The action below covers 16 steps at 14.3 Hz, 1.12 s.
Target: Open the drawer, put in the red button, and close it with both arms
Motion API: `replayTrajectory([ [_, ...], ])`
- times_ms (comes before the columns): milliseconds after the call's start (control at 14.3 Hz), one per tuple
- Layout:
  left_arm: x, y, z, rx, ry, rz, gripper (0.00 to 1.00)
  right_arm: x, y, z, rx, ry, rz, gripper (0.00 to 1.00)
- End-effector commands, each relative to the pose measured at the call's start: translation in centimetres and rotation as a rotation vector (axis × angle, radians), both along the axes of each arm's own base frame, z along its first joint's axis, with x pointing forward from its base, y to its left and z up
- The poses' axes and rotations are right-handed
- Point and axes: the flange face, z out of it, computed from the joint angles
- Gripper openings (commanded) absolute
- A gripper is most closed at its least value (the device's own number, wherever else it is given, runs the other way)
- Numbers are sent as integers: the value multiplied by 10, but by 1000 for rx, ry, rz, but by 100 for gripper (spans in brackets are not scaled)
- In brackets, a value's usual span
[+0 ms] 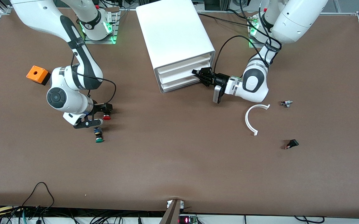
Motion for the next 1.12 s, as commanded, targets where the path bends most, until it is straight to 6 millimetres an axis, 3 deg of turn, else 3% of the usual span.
replayTrajectory([
  [0, 17, 8, 8, -17, -13, 43, 0, -3, 4, 0, 16, -14, -21, 100],
  [280, 38, 16, 18, -7, -6, 70, 0, -16, -1, -17, 13, -57, -27, 100],
  [699, 74, 30, 18, 16, 12, 122, 0, -33, 4, -22, 16, -57, -15, 100],
  [1049, 120, 44, 25, 89, 14, 118, 0, -42, 1, -34, 13, -85, -6, 100],
])
